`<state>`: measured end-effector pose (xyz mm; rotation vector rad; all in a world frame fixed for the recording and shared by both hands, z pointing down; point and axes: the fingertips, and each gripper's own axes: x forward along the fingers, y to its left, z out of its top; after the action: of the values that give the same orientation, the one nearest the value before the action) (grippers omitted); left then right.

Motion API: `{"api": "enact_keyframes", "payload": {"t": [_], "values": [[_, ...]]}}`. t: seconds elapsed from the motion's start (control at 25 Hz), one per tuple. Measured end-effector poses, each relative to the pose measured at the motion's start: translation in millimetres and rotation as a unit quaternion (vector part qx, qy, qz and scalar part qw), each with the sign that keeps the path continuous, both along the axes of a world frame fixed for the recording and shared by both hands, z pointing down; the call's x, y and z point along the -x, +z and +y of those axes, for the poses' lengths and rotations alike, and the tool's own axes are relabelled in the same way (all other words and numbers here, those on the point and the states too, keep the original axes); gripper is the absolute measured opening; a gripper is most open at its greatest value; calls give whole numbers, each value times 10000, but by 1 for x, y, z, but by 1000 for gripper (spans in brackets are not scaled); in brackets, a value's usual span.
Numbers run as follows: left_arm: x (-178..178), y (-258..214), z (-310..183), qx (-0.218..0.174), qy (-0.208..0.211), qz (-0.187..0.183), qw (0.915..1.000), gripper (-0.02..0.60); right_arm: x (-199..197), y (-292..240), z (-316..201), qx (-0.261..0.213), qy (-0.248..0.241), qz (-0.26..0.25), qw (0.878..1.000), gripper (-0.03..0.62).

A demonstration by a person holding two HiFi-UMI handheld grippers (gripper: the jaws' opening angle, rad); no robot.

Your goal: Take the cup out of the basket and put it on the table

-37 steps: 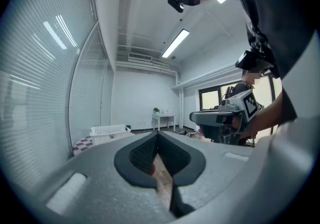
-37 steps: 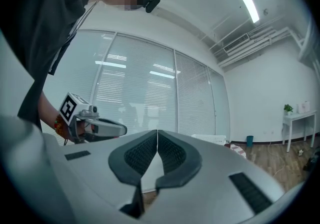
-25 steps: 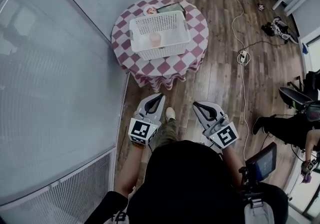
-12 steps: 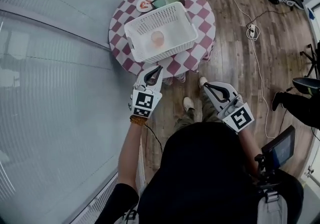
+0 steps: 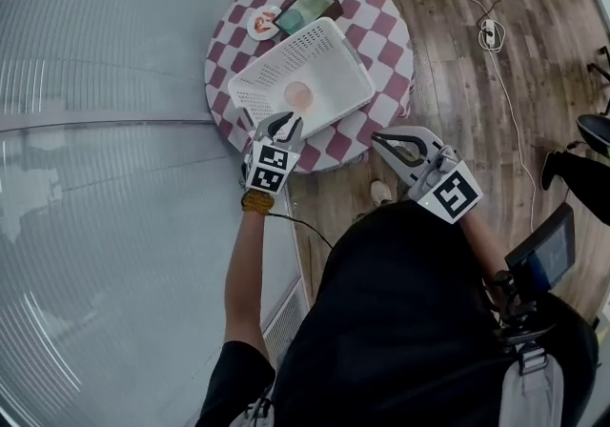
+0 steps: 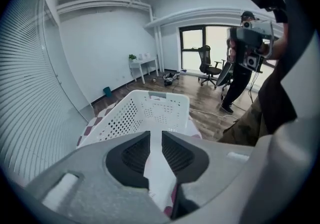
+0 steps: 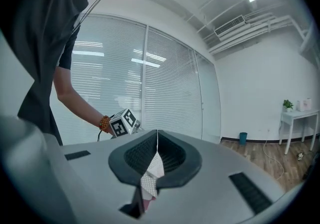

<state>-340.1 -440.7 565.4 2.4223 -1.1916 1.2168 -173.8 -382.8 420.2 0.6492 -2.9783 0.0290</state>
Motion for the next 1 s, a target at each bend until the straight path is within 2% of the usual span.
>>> {"api": "enact_keyframes", "payload": {"t": [0.2, 0.4, 0.68, 1.0], "values": [[4, 49, -47, 827, 221, -438, 9954, 81, -6, 2, -57, 54, 44, 20, 10000, 12], [7, 95, -60, 1353, 411, -836, 9864, 110, -7, 8, -77, 171, 131, -8, 9998, 12], [15, 140, -64, 1914, 503, -1183, 9731, 148, -11, 8, -94, 115, 113, -33, 9999, 12], [28, 176, -62, 2319, 554, -1669, 9567, 172, -15, 12, -103, 223, 222, -31, 9995, 12]]}}
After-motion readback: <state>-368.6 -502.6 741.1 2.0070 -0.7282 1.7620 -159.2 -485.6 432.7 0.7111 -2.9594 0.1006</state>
